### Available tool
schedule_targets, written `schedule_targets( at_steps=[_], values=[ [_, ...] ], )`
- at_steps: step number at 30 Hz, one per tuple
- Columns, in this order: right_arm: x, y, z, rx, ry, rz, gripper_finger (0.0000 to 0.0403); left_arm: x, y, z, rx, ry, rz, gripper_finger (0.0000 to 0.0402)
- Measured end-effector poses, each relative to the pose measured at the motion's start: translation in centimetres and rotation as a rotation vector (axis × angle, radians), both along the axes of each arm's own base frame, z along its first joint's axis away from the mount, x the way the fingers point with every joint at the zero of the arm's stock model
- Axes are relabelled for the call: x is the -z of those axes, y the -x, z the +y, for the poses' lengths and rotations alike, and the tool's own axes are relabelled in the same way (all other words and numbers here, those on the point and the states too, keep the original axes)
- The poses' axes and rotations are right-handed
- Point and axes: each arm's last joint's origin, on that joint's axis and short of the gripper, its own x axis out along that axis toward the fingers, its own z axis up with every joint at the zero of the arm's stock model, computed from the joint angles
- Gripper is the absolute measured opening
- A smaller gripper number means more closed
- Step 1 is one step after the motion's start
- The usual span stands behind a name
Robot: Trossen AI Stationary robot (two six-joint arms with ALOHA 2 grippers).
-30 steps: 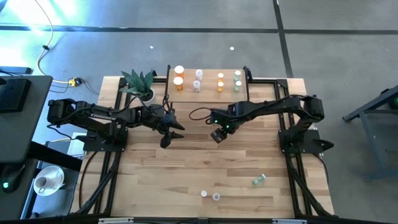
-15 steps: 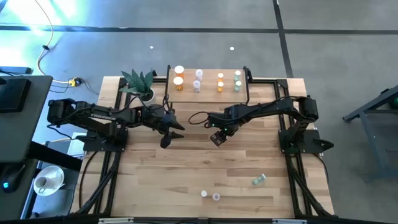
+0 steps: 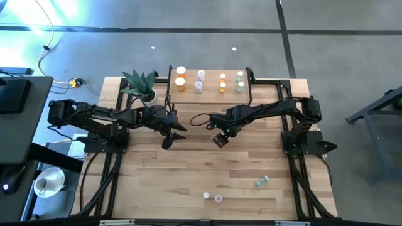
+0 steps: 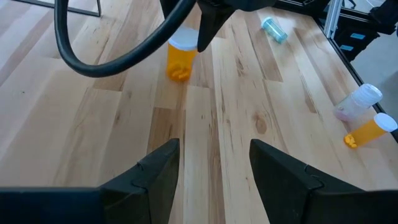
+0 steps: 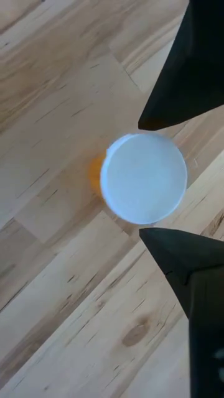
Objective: Pick and place medicine bottles onto shelf by color
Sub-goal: Put the large orange pill bottle aligned with the other large orange pill bottles on the shelf
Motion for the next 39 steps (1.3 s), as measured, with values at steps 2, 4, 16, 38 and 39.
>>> schedule_targets(
  at_steps=[2, 4, 16, 38, 39],
  values=[
    [0.0, 0.1, -0.1, 0.000, -0.018, 0.009, 0.0270, 0.0, 0.0, 0.0, 0.000, 0.000, 0.000, 0.0186],
    [-0.1, 0.1, -0.1, -0.020, -0.043, 0.004, 0.0271, 0.0, 0.0, 0.0, 0.000, 0.000, 0.000, 0.0186],
    [-6.9, 3.1, 0.8, -0.104, 0.221, -0.195, 0.0272, 0.0, 0.0, 0.0, 0.000, -0.001, -0.003, 0.0186],
    [-12.1, 9.9, 7.7, -0.213, 0.746, -0.268, 0.0272, 0.1, 0.3, 1.0, -0.353, -0.083, 0.043, 0.0247],
    [-12.1, 10.3, 7.9, -0.204, 0.763, -0.261, 0.0272, 0.0, 0.2, 1.0, -0.355, -0.077, 0.027, 0.0248]
  ],
)
